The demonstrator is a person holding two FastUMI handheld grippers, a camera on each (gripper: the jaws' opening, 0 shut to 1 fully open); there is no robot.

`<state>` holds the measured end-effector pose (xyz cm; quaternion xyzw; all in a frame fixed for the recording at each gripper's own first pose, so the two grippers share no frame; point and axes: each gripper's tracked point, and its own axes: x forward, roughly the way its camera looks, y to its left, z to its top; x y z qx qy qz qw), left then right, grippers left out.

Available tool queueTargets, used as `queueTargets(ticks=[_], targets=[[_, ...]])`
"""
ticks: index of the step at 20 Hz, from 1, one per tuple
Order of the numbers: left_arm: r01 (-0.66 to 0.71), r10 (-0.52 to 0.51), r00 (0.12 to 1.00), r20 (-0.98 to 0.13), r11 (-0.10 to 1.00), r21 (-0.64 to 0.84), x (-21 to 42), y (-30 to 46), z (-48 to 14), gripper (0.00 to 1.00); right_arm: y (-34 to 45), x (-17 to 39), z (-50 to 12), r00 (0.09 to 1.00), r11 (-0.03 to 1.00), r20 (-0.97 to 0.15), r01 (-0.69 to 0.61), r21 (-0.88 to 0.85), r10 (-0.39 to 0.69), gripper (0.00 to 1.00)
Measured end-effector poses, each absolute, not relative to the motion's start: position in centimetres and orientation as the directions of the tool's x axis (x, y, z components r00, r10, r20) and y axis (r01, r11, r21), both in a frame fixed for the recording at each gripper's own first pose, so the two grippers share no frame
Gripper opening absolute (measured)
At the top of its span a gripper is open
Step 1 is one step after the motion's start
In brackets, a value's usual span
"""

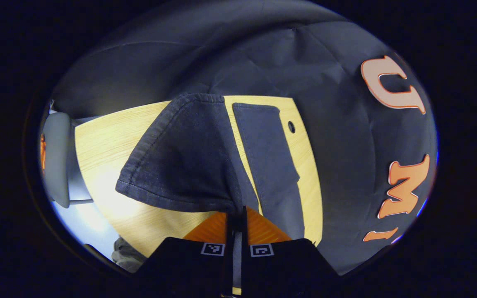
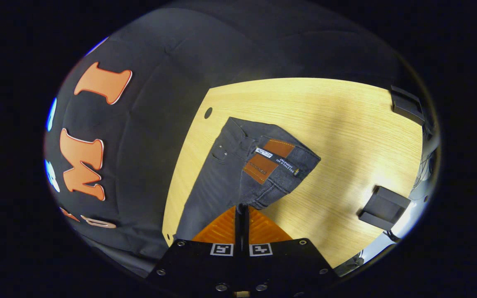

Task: Grasp the waist and the cuffs of the jeans and fold them to make the two legs overlap; first hold the waist and fold one-third of the jeans toward the cuffs, then hold the cuffs and fold the remaining one-third in the same direction to finish folding.

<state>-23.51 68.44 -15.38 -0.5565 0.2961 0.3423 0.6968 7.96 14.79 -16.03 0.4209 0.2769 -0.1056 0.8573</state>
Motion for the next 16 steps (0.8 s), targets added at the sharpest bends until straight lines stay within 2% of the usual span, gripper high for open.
queueTargets(ticks=[2, 4, 6, 8, 12, 16], targets=[[-0.855, 0.124, 0.514, -0.849, 0.153, -0.495, -23.0, 69.1, -15.7, 0.08, 15.6, 9.2, -14.9, 0.826, 0.631, -0.563, 0.414, 0.655, 0.042, 0.00], [-0.911, 0.093, 0.386, -0.918, 0.197, -0.363, -23.5, 69.4, -16.3, 0.08, 16.5, 10.7, -14.3, 0.823, 0.634, -0.567, 0.417, 0.651, 0.040, 0.00], [-0.935, 0.066, 0.312, -0.948, 0.197, -0.294, -22.6, 69.8, -16.1, 0.08, 17.3, 12.6, -13.9, 0.822, 0.631, -0.568, 0.419, 0.653, 0.043, 0.00], [-0.944, 0.029, 0.279, -0.960, 0.191, -0.269, -21.0, 70.0, -15.9, 0.08, 18.0, 14.5, -14.0, 0.814, 0.631, -0.579, 0.425, 0.649, 0.047, 0.00], [-0.957, 0.023, 0.223, -0.975, 0.195, -0.214, -17.2, 72.0, -16.4, 0.08, 19.2, 18.6, -14.0, 0.794, 0.623, -0.604, 0.436, 0.649, 0.073, 0.00], [-0.959, 0.002, 0.132, -0.991, 0.252, -0.127, -13.3, 74.0, -17.4, 0.08, 19.1, 22.6, -14.2, 0.777, 0.637, -0.626, 0.452, 0.625, 0.063, 0.00]])
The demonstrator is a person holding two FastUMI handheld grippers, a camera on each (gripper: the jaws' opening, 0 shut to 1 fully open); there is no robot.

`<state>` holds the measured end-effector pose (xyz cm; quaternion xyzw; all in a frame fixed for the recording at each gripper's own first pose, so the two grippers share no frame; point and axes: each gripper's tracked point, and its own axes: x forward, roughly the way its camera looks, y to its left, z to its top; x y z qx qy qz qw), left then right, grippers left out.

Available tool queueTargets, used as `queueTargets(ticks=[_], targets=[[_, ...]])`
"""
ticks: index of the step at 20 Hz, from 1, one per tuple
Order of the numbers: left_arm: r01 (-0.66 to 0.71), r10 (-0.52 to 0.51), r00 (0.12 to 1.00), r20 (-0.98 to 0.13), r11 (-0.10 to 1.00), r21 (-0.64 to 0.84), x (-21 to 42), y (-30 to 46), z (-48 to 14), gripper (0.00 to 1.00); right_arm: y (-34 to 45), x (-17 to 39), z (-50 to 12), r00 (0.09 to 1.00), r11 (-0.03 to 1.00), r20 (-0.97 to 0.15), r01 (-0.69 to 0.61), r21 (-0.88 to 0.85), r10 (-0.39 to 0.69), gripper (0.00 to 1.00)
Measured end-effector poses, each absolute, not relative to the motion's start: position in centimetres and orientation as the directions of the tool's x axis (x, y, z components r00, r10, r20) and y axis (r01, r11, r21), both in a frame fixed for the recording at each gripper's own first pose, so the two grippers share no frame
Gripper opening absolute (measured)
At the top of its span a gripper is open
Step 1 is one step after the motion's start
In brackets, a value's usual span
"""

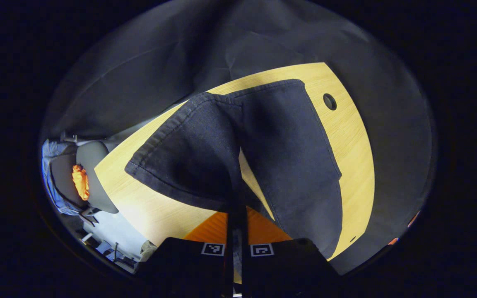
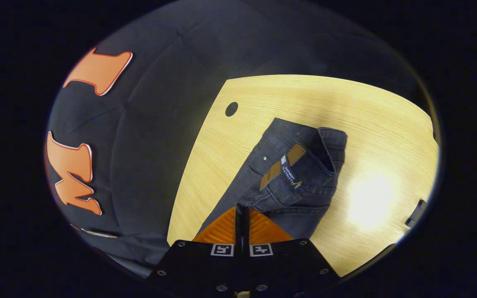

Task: Grasp the waist and the cuffs of the jeans and fold them to make the two legs overlap; first hold the waist and fold one-third of the jeans toward the cuffs, then hold the cuffs and fold the remaining one-third in the same direction to finish folding.

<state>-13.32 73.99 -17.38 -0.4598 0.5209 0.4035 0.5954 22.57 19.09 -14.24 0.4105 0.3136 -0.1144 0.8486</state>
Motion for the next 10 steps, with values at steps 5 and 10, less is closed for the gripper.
queueTargets(ticks=[5, 10], targets=[[-0.952, -0.029, 0.105, -0.994, 0.286, -0.109, -6.6, 75.8, -17.1, 0.08, 18.5, 27.6, -15.4, 0.758, 0.644, -0.652, 0.490, 0.587, 0.018, 0.00], [-0.938, -0.026, 0.177, -0.984, 0.299, -0.176, 1.2, 78.1, -16.6, 0.08, 18.2, 30.3, -15.2, 0.739, 0.613, -0.673, 0.532, 0.584, 0.000, 0.00]])
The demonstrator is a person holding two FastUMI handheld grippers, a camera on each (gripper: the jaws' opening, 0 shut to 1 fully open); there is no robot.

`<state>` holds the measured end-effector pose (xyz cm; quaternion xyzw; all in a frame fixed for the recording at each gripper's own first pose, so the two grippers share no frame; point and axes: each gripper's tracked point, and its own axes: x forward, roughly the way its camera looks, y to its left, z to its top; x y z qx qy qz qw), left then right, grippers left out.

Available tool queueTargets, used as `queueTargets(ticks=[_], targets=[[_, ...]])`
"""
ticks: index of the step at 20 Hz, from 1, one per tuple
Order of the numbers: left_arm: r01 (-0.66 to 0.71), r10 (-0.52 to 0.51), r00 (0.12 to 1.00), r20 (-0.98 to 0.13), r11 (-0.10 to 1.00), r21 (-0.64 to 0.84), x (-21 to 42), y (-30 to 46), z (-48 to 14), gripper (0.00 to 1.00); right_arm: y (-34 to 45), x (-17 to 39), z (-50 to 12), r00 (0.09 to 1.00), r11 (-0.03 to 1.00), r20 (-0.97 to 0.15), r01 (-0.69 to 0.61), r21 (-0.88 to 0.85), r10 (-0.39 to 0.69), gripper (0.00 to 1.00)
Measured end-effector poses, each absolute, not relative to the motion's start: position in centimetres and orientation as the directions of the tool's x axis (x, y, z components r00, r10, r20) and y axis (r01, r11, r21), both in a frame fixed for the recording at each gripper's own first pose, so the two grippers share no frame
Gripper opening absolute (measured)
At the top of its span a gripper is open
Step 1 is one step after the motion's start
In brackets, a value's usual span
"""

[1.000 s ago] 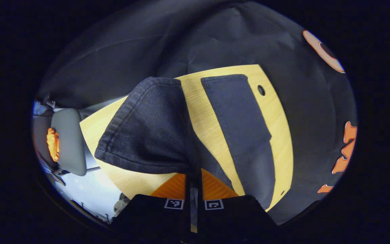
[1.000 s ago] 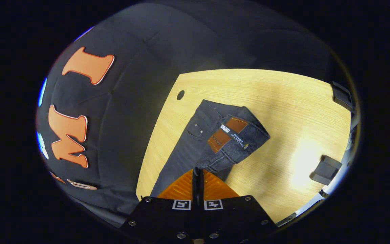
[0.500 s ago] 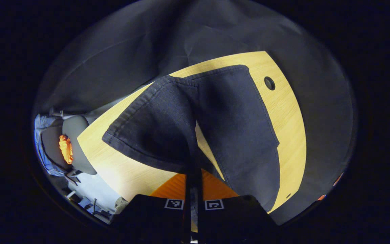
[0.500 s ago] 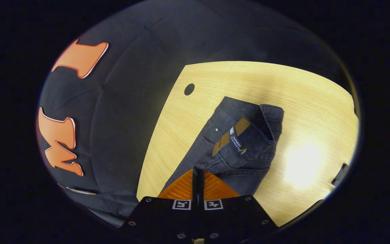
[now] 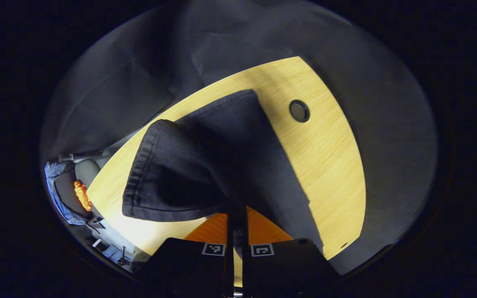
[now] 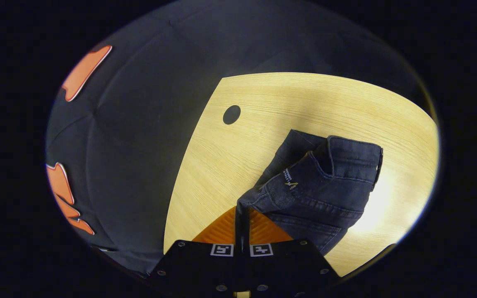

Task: Grasp the waist and the cuffs of the jeans and fold them to make the two legs overlap; first hold the waist and fold one-third of the jeans toward the cuffs, then hold the cuffs and fold the remaining one-third in the same direction to finish folding.

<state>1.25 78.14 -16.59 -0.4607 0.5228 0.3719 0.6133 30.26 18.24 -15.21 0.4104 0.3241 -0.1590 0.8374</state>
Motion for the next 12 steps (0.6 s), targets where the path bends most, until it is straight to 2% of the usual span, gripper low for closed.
queueTargets(ticks=[1, 3, 6, 7, 12], targets=[[-0.919, -0.026, 0.226, -0.974, 0.327, -0.222, 3.1, 78.7, -16.2, 0.08, 18.2, 29.9, -15.0, 0.738, 0.609, -0.675, 0.534, 0.586, 0.003, 0.01], [-0.890, 0.020, 0.231, -0.973, 0.409, -0.202, 4.6, 80.2, -16.5, 0.44, 19.1, 30.9, -13.1, 0.798, 0.616, -0.601, 0.459, 0.641, 0.030, 0.01], [-0.883, 0.147, 0.249, -0.957, 0.441, -0.162, 5.6, 83.1, -15.5, 0.98, 19.7, 30.7, -10.2, 0.856, 0.618, -0.514, 0.374, 0.692, 0.058, 0.74], [-0.876, 0.147, 0.280, -0.949, 0.443, -0.190, 5.7, 83.2, -15.2, 0.98, 19.6, 29.7, -9.5, 0.862, 0.618, -0.503, 0.361, 0.699, 0.065, 0.98], [-0.732, 0.031, 0.573, -0.819, 0.468, -0.494, 5.2, 79.0, -10.9, 0.98, 20.5, 23.0, -7.9, 0.876, 0.734, -0.475, 0.268, 0.624, 0.084, 0.98]])
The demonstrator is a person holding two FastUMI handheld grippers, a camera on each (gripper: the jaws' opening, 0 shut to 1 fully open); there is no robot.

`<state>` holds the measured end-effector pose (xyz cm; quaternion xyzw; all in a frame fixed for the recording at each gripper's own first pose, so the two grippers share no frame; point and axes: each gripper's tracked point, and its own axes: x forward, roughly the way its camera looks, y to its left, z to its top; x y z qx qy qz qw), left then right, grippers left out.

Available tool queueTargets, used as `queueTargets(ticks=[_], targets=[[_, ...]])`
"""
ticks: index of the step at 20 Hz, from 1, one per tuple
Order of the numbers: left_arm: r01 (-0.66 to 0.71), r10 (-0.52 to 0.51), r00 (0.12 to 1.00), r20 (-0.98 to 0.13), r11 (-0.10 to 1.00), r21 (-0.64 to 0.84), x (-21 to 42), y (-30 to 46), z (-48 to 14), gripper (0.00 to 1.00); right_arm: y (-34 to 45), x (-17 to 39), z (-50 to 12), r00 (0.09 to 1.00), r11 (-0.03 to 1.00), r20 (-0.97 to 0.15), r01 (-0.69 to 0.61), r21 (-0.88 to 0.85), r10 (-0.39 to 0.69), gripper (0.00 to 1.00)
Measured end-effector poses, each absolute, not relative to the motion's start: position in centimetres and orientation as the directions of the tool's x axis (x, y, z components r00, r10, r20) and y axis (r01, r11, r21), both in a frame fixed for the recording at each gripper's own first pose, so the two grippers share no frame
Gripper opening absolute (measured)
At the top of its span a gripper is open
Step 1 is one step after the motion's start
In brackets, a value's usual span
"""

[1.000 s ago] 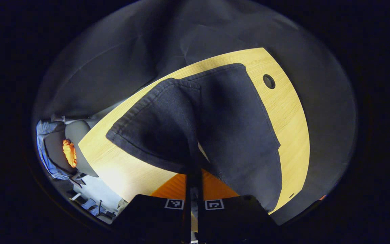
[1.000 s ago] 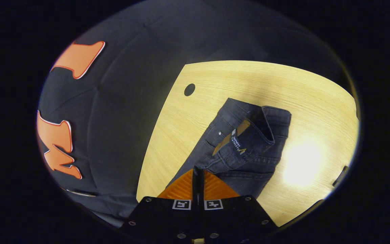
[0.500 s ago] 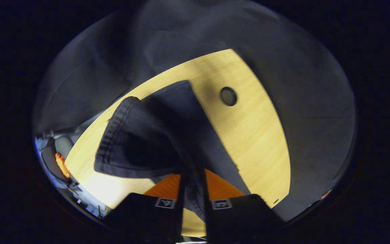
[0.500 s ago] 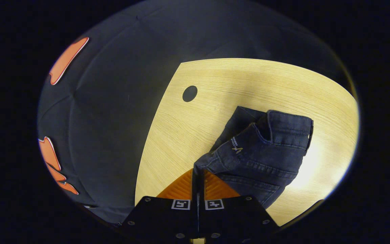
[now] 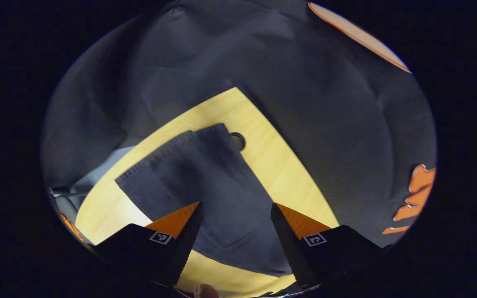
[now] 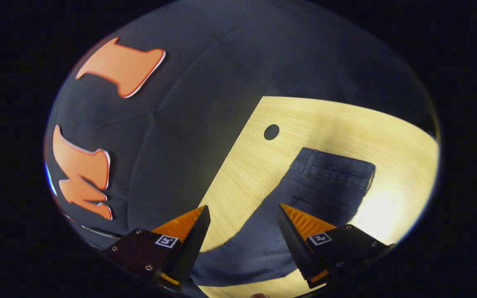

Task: Grasp the waist and the cuffs of the jeans and fold them to make the two legs overlap; first hold the waist and fold one-third of the jeans toward the cuffs, then hold the cuffs and fold the remaining one-third in the same direction to finish folding.

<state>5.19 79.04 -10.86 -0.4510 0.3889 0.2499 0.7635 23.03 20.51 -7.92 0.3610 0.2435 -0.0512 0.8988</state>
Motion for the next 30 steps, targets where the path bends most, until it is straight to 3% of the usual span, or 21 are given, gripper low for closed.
queueTargets(ticks=[5, 8, 15, 19, 30], targets=[[-0.524, -0.021, 0.788, -0.615, 0.501, -0.689, -0.8, 74.9, -6.0, 0.98, 18.9, 15.7, -9.2, 0.890, 0.720, -0.446, 0.248, 0.649, 0.096, 0.98], [-0.392, -0.043, 0.874, -0.485, 0.527, -0.754, -4.4, 72.4, -2.4, 0.98, 17.4, 12.3, -10.6, 0.895, 0.707, -0.438, 0.253, 0.660, 0.089, 0.98], [-0.316, -0.059, 0.901, -0.429, 0.588, -0.745, -12.8, 70.5, 0.5, 0.98, 13.9, 11.5, -15.5, 0.878, 0.636, -0.476, 0.339, 0.693, 0.051, 0.98], [-0.301, -0.032, 0.916, -0.399, 0.603, -0.739, -12.9, 69.7, 1.7, 0.94, 11.9, 13.9, -17.9, 0.857, 0.650, -0.515, 0.383, 0.657, 0.016, 0.98], [-0.358, 0.050, 0.913, -0.405, 0.573, -0.737, -14.0, 70.6, 2.5, 0.98, 7.9, 19.8, -21.0, 0.842, 0.563, -0.540, 0.450, 0.693, -0.009, 0.98]])
